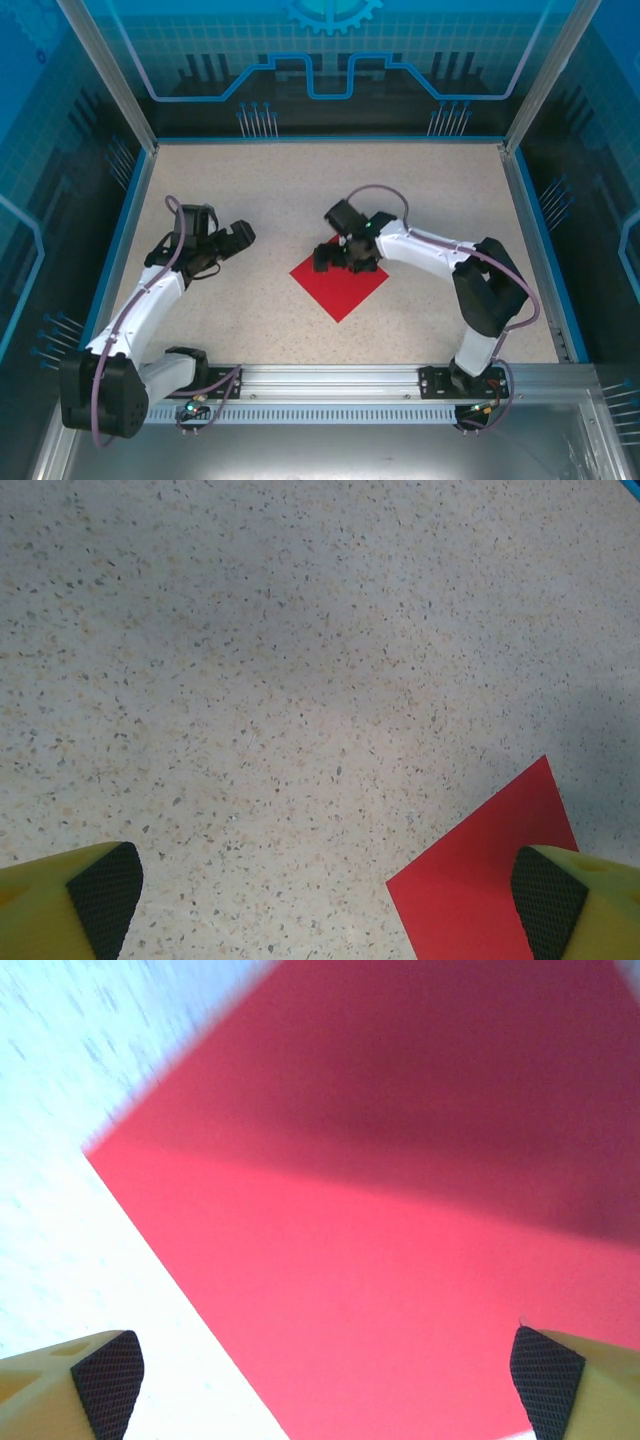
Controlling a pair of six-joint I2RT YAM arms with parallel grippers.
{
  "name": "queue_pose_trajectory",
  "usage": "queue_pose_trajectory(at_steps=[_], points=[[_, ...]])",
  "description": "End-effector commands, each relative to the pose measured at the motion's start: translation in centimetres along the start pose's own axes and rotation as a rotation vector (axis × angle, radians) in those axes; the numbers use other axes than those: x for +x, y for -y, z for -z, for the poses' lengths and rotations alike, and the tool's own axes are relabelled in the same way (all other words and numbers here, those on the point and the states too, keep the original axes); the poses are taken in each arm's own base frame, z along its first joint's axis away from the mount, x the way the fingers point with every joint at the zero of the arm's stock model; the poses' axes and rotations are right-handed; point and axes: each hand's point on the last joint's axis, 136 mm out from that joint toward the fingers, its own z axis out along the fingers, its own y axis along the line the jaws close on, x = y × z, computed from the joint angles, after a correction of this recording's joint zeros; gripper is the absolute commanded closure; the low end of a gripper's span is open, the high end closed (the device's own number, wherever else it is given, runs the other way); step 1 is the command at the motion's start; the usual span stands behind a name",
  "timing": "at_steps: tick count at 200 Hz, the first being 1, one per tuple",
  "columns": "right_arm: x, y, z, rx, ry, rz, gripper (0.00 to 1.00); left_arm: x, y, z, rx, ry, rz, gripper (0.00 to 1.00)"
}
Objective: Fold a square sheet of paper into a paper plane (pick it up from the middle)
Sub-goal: Move the square sheet of paper to the center of the table, then first fold in half a square sheet of paper at the center of the table.
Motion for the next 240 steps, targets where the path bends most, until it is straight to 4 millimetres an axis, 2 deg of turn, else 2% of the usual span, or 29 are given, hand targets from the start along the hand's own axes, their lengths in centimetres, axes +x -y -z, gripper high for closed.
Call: queue_pose_trajectory(at_steps=[1, 30, 45, 87, 111, 132, 144, 164, 177, 188, 214, 225, 240], points=[[-1.3, 0.3, -1.2, -0.03, -0.088, 0.167, 0.02, 0.9, 0.2, -0.4, 0.013, -0.03, 0.019, 0.01], [-4.6, -0.2, -3.3, -0.044, -0.08, 0.143, 0.02, 1.2, 0.2, -0.4, 0.011, -0.037, 0.021, 0.01], [-5.5, -0.4, -4.6, -0.056, -0.094, 0.119, 0.03, 1.4, 0.3, -0.4, 0.014, -0.044, 0.025, 0.01], [-5.0, 0.8, -7.2, -0.035, -0.128, 0.05, 0.04, 1.7, 0.4, -0.7, 0.01, -0.066, 0.012, 0.01], [-4.2, 3.8, -7.6, 0.004, -0.129, -0.051, 0.04, 1.9, 0.7, -1.0, 0.015, -0.073, 0.006, 0.01], [-3.0, 7.6, -6.8, 0.057, -0.115, -0.164, 0.04, 2.1, 0.7, -1.4, 0.013, -0.087, 0.009, 0.01], [-1.7, 9.8, -6.1, 0.097, -0.117, -0.218, 0.04, 2.4, 0.6, -1.8, 0.008, -0.098, 0.007, 0.01], [-0.2, 11.7, -4.3, 0.152, -0.089, -0.223, 0.03, 3.1, 0.5, -2.4, 0.003, -0.118, 0.003, 0.01], [-0.1, 11.9, -3.0, 0.167, -0.076, -0.191, 0.03, 3.5, 0.4, -2.6, 0.003, -0.125, 0.001, 0.01], [-0.8, 11.7, -1.6, 0.179, -0.057, -0.161, 0.04, 3.9, 0.4, -2.9, 0.005, -0.127, 0.004, 0.01], [-2.0, 9.8, 1.7, 0.241, -0.033, -0.03, 0.03, 4.4, 0.6, -3.3, 0.015, -0.135, 0.019, 0.01], [-1.2, 9.2, 2.0, 0.283, -0.059, 0.002, 0.02, 4.7, 0.6, -3.4, 0.02, -0.139, 0.023, 0.01], [0.3, 8.1, 1.3, 0.293, -0.103, 0.017, 0.02, 5.1, 0.7, -3.6, 0.028, -0.144, 0.031, 0.01]])
